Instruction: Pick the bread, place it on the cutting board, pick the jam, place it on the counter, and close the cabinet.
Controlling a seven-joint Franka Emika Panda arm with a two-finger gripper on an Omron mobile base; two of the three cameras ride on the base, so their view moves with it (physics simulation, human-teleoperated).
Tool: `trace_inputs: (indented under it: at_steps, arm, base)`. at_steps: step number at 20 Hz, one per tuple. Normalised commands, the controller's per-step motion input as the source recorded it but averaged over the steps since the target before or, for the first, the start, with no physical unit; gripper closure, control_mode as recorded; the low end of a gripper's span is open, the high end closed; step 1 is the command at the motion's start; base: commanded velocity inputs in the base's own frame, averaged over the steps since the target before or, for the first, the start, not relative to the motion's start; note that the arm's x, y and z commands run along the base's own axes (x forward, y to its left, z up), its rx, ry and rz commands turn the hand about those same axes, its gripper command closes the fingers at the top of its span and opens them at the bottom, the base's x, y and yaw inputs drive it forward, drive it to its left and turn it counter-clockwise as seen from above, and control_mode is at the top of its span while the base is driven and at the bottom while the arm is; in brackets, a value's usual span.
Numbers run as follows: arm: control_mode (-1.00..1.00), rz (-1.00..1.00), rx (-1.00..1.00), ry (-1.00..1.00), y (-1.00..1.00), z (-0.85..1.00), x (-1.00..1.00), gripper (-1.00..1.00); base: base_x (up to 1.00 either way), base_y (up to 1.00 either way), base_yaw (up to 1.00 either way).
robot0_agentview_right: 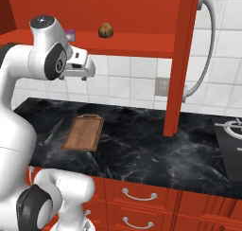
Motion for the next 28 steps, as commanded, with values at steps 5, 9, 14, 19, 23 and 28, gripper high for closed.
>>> trace_inputs:
  at_steps: [5, 9, 14, 19, 23, 28]
  arm:
    - [-1.0, 0.0, 0.0, -0.17, 0.12, 0.63, -0.25, -1.0]
    - [-1.0, 0.0, 0.0, -0.15, 0.11, 0.6, -0.23, -1.0]
    - [-1.0, 0.0, 0.0, -0.14, 0.15, 0.59, -0.22, -1.0]
    - [-1.0, 0.0, 0.01, -0.07, 0.24, 0.57, -0.1, -1.0]
    - [-1.0, 0.0, 0.02, -0.02, 0.29, 0.52, -0.09, -1.0]
    - [-1.0, 0.0, 0.05, 0.0, 0.35, 0.4, -0.1, -1.0]
  base:
    - [0.0, 0.0, 0.0]
    - [0.0, 0.0, 0.0]
    - [0.0, 0.0, 0.0]
    - [0.0, 0.0, 0.0]
    - [0.0, 0.0, 0.0]
    - [0.0, 0.0, 0.0]
